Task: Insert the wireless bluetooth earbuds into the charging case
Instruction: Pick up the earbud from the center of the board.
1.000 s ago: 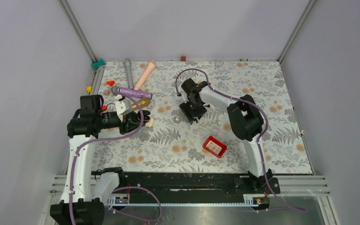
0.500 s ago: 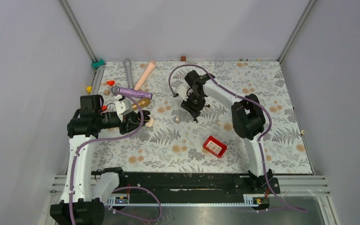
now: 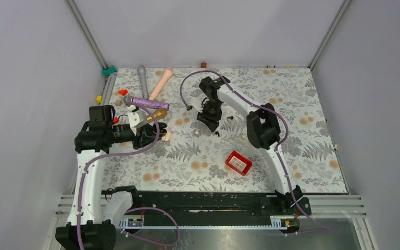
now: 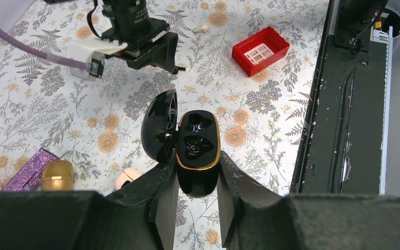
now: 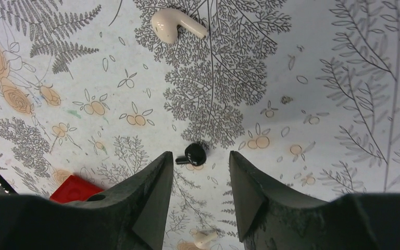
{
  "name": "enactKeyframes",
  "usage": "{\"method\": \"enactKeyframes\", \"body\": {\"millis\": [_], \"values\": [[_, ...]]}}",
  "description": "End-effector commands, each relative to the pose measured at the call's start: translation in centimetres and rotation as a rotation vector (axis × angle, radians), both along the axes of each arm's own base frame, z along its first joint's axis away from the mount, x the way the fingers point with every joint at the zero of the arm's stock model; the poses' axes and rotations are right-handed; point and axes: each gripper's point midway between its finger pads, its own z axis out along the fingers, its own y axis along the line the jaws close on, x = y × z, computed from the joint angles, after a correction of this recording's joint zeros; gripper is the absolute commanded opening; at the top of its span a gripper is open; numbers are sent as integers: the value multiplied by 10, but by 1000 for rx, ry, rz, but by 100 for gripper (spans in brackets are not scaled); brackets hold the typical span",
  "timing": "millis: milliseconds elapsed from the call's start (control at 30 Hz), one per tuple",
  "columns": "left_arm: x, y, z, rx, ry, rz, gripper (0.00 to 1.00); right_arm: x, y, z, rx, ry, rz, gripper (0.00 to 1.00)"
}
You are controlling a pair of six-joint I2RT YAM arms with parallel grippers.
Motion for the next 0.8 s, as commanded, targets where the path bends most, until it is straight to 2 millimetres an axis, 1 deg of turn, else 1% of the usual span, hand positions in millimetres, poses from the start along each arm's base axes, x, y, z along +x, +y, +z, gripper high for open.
{"method": "enactKeyframes", "body": {"millis": [0,133,300,467,667,767], "values": [[0,-3,5,-28,-35,-30,0,-11,-2,-4,-70,58,24,52],[0,-3,5,-28,-34,-30,0,-9,-7,-13,-125,68,10,52],[0,-3,5,-28,-36,-30,0,-14,-14,-18,-169,104,18,52],[0,-3,5,-29,-37,-31,0,-15,-15,-18,-183,101,20,52],[0,-3,6,-27,-40,-30,0,-20,-16,-17,-198,114,35,52],[0,-3,6,-27,-41,-31,0,-21,-14,-18,-204,108,34,50]]}}
